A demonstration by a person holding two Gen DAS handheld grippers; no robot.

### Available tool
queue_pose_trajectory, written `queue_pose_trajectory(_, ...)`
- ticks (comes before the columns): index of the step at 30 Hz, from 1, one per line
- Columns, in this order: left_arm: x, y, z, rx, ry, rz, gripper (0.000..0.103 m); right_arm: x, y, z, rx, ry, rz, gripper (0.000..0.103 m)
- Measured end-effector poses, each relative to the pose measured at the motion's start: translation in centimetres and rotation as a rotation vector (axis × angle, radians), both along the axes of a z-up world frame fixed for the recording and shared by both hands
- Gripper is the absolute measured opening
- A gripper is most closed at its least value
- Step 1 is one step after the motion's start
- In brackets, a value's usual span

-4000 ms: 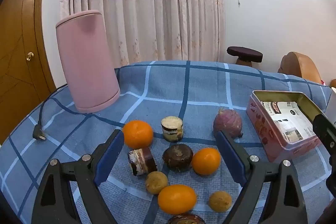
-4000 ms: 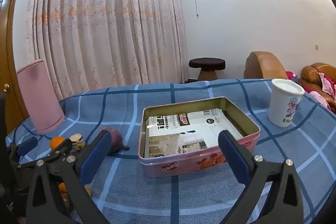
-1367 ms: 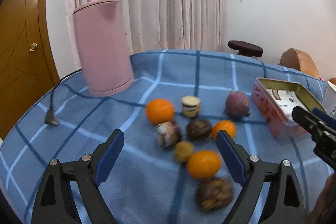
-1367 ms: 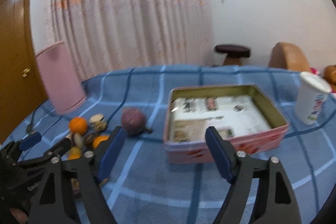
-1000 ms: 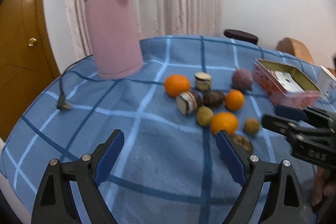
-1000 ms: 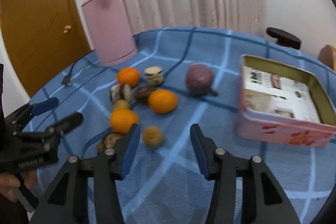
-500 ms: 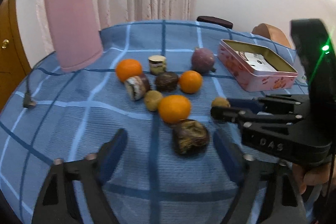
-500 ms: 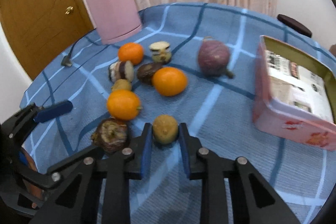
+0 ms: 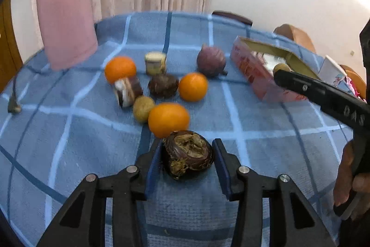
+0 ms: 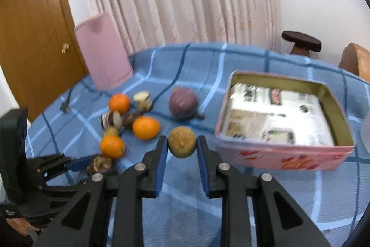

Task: Organize fruits
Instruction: 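Grasp the dark brown round fruit with the left tool while the right tool grasps a small tan fruit, then carry both fruits over the pink tin and open both tools to drop them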

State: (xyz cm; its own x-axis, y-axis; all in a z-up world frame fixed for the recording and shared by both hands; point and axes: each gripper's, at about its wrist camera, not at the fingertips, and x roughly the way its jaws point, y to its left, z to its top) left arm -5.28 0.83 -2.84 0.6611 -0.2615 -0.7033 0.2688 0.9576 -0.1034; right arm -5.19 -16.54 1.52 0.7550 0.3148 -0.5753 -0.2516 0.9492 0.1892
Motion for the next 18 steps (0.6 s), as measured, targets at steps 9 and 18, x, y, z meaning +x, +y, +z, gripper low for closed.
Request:
queue_pose_trajectory(9,2.1,-7.3,5.1,-0.028,-0.167,-0.144,0.046,1.4,-8.3,0.6,-0.032,-0.03,-0.268,0.029)
queue_pose_trajectory(18,7.1,-15.9,4.7,-0.001,-0.143,-0.221,0.046,2.8,-13.2,-0.7,-0.007,0.039,-0.352,0.029)
